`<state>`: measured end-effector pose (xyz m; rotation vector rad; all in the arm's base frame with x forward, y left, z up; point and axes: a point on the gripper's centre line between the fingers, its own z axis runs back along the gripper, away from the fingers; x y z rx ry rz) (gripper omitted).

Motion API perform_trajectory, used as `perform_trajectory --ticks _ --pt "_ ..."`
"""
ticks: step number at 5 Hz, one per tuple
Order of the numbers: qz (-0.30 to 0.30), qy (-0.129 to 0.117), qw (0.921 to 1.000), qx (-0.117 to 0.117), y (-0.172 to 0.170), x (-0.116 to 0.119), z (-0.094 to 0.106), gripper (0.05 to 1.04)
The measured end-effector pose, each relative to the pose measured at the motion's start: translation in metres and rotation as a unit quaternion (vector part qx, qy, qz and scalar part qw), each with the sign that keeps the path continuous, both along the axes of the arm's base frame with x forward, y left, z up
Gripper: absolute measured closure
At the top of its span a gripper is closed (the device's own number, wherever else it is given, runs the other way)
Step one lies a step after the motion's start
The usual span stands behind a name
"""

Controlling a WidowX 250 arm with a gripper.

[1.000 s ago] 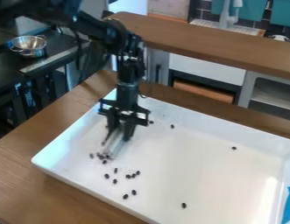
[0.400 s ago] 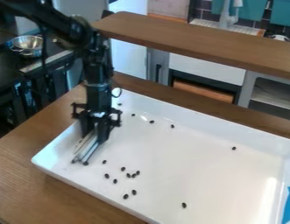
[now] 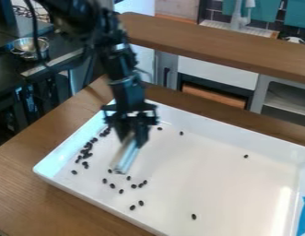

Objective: Sweep into pile

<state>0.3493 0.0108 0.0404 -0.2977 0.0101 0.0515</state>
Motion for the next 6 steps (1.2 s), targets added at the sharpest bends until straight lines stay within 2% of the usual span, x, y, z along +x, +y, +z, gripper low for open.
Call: perform_trajectory --ticks 1,2,3,4,6 --pt "0.027 0.023 0.9992 0.02 -0.044 0.002 0.007 0.677" --pt "0.029 0.041 0.9969 0.061 -0.098 0.014 0.013 0.677" --pt "0.044 0.09 0.9897 0.102 -0.145 0.015 -0.004 0.677" --pt "0.031 0.111 0.9852 0.127 -0.168 0.01 -0.019 0.677" --pt "0.015 0.1 0.9823 0.158 -0.161 -0.008 -0.051 0.677"
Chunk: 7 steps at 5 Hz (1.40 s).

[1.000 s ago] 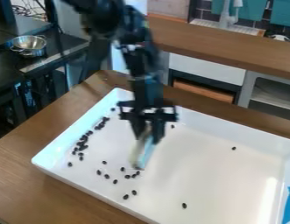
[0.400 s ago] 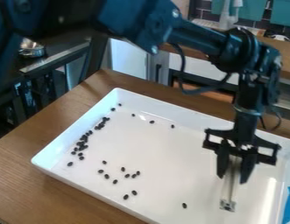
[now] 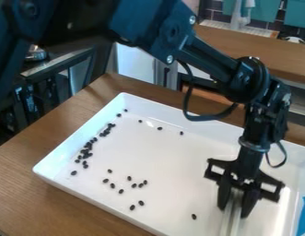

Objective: Sweep into pile

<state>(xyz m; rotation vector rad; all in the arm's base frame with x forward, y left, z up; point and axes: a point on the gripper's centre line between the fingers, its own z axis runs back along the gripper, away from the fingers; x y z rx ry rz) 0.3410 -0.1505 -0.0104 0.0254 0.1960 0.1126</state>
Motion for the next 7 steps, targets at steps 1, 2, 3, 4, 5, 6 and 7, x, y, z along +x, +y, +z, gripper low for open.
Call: perform_trajectory --ticks 1,2,3,4,5,6,7 --pt "-0.01 -0.012 0.9999 -0.003 0.006 -0.005 0.0 0.677" --pt "-0.01 -0.011 0.9999 -0.005 0.023 -0.005 -0.001 0.677" --pt "-0.005 -0.019 0.9998 -0.01 0.045 -0.003 -0.002 0.677" --pt "-0.004 -0.023 0.9997 -0.007 0.069 -0.001 -0.004 0.677" --pt "-0.008 -0.032 0.9994 -0.005 0.094 -0.001 -0.005 0.677" --pt "-0.016 -0.038 0.9991 -0.003 0.115 -0.004 -0.006 0.677" --pt "-0.02 -0.038 0.9991 -0.007 0.145 -0.006 -0.007 0.677"
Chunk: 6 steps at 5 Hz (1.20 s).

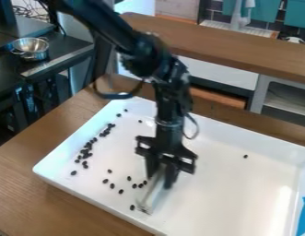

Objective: Sweep into pile

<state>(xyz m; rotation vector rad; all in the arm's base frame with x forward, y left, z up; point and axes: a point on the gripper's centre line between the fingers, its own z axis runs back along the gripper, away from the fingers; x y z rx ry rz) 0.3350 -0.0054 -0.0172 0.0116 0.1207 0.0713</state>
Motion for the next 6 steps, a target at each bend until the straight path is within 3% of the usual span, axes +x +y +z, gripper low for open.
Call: perform_trajectory --ticks 2,4,5,6 --pt "-0.006 0.026 0.9995 -0.017 0.065 -0.01 0.002 0.677" --pt "-0.015 0.019 0.9995 -0.018 0.118 -0.012 0.005 0.677" --pt "-0.013 0.018 0.9992 -0.034 0.116 -0.014 0.005 0.677" --pt "0.011 0.017 0.9967 -0.078 0.085 -0.009 0.008 0.677"
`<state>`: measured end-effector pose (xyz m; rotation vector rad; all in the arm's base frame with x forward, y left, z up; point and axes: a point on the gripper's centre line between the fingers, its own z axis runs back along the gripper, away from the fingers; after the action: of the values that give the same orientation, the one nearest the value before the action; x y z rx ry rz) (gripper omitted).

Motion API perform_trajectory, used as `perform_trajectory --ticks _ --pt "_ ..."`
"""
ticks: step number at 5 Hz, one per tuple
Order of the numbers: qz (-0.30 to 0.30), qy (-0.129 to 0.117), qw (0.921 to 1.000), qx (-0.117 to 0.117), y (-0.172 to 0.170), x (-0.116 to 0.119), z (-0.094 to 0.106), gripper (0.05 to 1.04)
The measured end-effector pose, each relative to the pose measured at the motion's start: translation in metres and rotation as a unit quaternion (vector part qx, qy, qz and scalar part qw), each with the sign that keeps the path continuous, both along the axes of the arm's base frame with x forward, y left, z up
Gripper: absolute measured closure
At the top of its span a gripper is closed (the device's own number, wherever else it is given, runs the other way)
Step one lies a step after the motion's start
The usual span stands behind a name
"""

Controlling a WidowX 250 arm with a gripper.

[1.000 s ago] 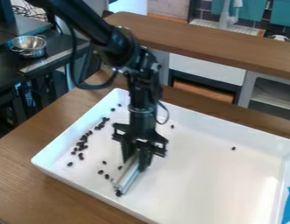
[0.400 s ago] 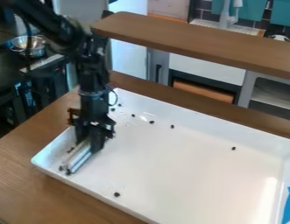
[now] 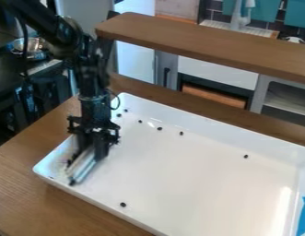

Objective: Sweep into pile

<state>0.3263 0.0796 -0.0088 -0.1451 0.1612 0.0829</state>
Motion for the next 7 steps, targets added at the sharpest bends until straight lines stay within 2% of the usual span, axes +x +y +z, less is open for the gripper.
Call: perform_trajectory --ticks 1,2,3,4,5,6,7 --pt "0.015 -0.013 0.9991 -0.038 -0.052 0.024 0.022 0.677" --pt "0.009 -0.015 0.9988 -0.045 -0.1 0.04 0.047 0.678" --pt "-0.001 -0.036 0.9987 -0.036 -0.146 0.056 0.07 0.677" --pt "-0.008 -0.04 0.9992 0.001 -0.2 0.063 0.058 0.677" --pt "-0.011 -0.04 0.9989 0.02 -0.239 0.073 0.049 0.677" --pt "0.01 -0.036 0.9983 0.045 -0.248 0.089 0.034 0.678" --pt "0.023 -0.033 0.9977 0.054 -0.251 0.1 0.021 0.677"
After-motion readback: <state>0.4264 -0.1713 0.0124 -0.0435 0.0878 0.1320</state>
